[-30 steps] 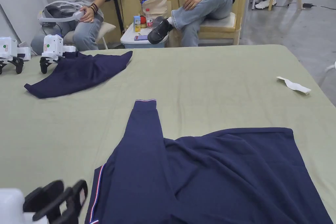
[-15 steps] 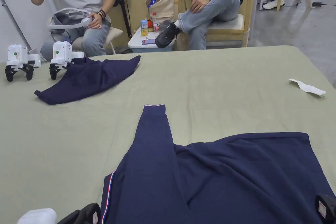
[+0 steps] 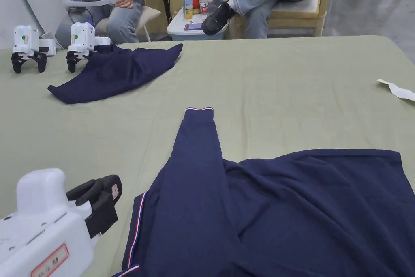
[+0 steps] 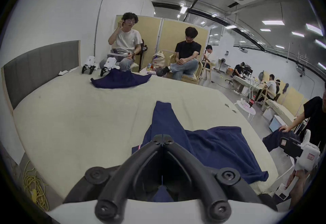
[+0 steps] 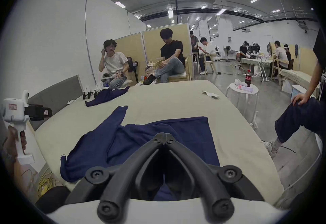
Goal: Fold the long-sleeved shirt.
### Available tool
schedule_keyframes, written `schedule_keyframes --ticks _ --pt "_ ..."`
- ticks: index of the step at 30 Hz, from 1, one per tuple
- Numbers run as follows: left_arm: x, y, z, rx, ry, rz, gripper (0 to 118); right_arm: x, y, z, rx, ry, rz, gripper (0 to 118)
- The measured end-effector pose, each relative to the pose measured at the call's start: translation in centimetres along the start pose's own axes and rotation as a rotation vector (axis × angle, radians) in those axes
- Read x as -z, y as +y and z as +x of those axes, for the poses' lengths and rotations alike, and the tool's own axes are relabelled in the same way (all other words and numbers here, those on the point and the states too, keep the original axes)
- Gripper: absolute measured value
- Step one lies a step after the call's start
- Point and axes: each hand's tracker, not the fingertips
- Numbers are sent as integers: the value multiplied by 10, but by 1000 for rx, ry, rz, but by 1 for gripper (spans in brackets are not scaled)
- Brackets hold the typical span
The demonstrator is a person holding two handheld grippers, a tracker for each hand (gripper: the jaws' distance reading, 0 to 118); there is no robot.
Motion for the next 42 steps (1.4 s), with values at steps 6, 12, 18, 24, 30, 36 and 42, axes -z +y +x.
schedule_keyframes --ticks 6,12,18,24,30,36,42 --pt "54 27 -5 13 -11 -45 0 8 -1 0 -2 -1 -17 1" --pt "134 52 -14 46 28 -161 19 21 -6 1 -21 -7 -55 1" --pt "226 49 -19 46 -29 -339 68 34 -15 6 -19 -15 -89 1" --pt "312 11 -34 -32 -43 -507 69 49 -27 12 -24 -31 -142 1" --pt "335 -13 -29 -14 -79 -499 58 59 -34 19 -35 -48 -180 1" --pt "327 -18 -4 58 -136 -562 8 75 -36 24 -8 -40 -193 1" --pt "237 43 1 68 -202 -276 7 94 -8 60 -43 -124 -167 1"
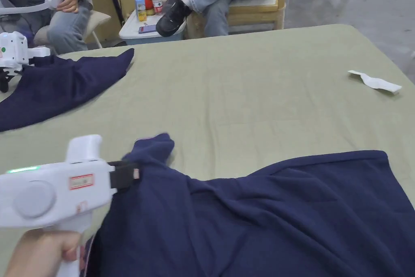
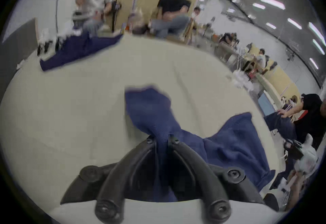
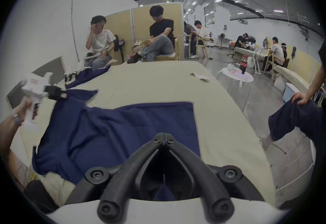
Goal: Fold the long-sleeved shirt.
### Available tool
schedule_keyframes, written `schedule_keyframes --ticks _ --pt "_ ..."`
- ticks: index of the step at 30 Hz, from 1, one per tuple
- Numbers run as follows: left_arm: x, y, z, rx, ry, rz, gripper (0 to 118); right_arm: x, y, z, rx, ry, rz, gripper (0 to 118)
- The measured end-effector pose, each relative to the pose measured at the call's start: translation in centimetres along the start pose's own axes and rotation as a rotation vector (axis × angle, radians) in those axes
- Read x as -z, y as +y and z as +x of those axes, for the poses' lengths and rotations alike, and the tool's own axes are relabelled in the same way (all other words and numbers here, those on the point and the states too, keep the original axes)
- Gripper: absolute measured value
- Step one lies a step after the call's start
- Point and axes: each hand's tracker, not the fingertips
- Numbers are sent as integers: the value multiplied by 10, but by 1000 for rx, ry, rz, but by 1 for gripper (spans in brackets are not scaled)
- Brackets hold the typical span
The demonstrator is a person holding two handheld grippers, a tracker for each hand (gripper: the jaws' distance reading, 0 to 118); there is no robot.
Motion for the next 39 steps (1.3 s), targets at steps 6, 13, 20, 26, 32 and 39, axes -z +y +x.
schedule_keyframes --ticks 6,13,20,26,32,39 --pt "-49 3 20 72 -4 26 7 58 67 55 -3 6 19 20" --pt "-33 -4 15 59 10 -1 7 203 74 110 186 135 -260 99" --pt "-20 -6 11 56 33 -27 7 276 47 95 209 133 -404 96" --pt "-19 -14 12 30 46 -27 7 247 47 55 -39 110 -354 6" --pt "-43 -17 10 15 60 7 7 185 56 38 -121 50 -167 6" --pt "-144 18 47 113 28 189 7 35 148 22 -179 -27 222 6"
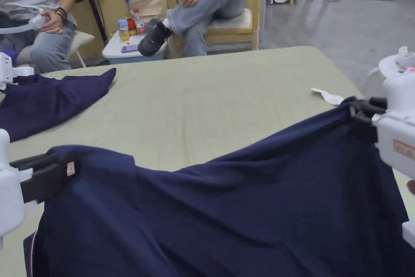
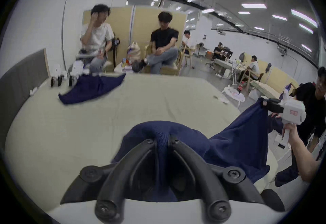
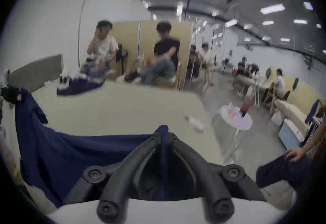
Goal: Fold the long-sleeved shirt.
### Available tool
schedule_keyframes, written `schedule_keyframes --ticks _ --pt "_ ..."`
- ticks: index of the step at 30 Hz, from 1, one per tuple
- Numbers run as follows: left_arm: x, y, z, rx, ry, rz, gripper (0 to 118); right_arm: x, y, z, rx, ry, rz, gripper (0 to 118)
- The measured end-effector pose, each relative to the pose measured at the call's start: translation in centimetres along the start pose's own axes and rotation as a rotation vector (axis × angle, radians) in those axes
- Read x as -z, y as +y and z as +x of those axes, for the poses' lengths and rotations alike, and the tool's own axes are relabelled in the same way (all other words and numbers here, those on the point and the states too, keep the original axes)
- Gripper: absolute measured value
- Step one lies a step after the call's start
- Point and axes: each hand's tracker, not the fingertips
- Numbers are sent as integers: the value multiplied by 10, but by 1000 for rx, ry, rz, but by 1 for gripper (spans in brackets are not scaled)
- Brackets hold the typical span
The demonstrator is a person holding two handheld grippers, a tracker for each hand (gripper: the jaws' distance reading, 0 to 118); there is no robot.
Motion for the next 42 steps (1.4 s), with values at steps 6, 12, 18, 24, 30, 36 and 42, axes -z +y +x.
schedule_keyframes --ticks 6,12,18,24,30,36,42 --pt "-96 66 26 -29 -38 241 7 -114 120 11 -9 -64 279 6" --pt "-147 158 41 23 -36 331 7 -150 215 26 -20 -116 402 6" --pt "-140 250 55 88 -2 360 7 -137 301 34 19 -142 418 6" --pt "-83 314 48 98 38 307 7 -58 347 42 -22 -214 363 6" --pt "-15 340 27 52 88 277 7 21 357 45 15 -235 285 6" --pt "26 346 21 90 115 281 7 75 361 44 36 -247 249 6" --pt "63 318 8 123 113 259 7 99 323 40 62 -217 243 6"
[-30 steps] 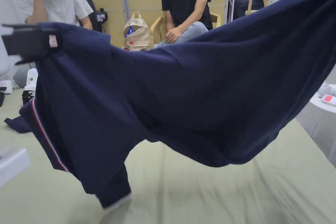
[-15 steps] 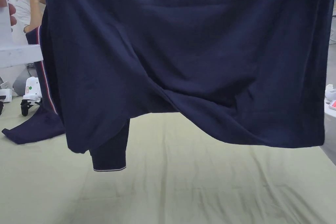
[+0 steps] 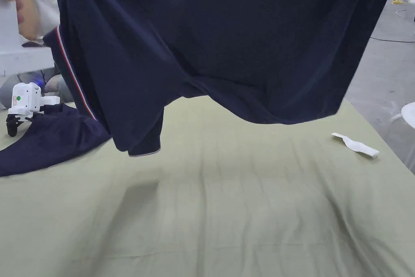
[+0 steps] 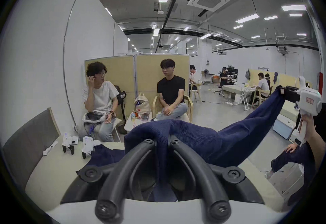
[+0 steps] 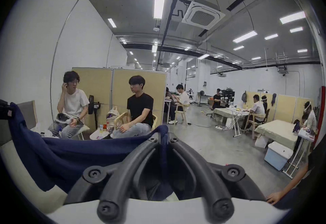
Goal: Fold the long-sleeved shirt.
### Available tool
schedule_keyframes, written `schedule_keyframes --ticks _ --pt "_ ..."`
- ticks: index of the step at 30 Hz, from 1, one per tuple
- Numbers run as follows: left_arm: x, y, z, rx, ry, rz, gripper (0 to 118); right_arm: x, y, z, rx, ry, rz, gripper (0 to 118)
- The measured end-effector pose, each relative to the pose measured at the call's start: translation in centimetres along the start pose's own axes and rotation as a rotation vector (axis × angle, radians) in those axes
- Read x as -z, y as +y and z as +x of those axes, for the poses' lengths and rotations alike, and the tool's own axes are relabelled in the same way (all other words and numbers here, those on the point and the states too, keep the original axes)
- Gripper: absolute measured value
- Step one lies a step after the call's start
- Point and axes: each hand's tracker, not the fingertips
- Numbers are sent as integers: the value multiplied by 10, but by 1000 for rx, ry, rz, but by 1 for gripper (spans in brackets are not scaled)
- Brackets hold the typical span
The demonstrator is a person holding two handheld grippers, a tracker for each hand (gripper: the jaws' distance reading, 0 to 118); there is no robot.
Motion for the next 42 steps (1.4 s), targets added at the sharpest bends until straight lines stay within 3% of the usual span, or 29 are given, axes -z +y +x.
schedule_keyframes --ticks 5,11,12,20,23,27,29,30,31,33,35,39,42 --pt "14 -95 -2 -7 -45 -81 7 -16 -97 -1 66 82 -61 6" --pt "-14 -259 18 -25 -62 -224 7 -88 -239 -5 72 149 -227 6" --pt "-26 -286 23 -40 -61 -266 7 -102 -267 -2 98 182 -250 6" --pt "-167 -444 54 -88 -94 -485 7 -270 -381 29 210 168 -401 6" --pt "-216 -467 57 -120 -83 -542 7 -326 -405 40 158 140 -459 6" --pt "-253 -474 64 -188 -89 -627 7 -383 -428 49 164 111 -556 6" --pt "-266 -476 69 -199 -95 -645 9 -402 -439 46 61 88 -604 9" --pt "-271 -478 71 -199 -95 -639 15 -409 -444 45 47 85 -633 19" --pt "-277 -480 71 -203 -78 -655 31 -414 -446 46 42 104 -668 31" --pt "-290 -481 71 -234 -51 -686 54 -426 -445 48 38 87 -665 35" --pt "-313 -474 71 -318 -43 -641 54 -438 -431 52 12 12 -626 42" --pt "-346 -434 71 -370 -30 -504 54 -445 -390 57 164 64 -469 42" --pt "-338 -403 64 -317 3 -397 53 -436 -354 36 159 165 -352 41"
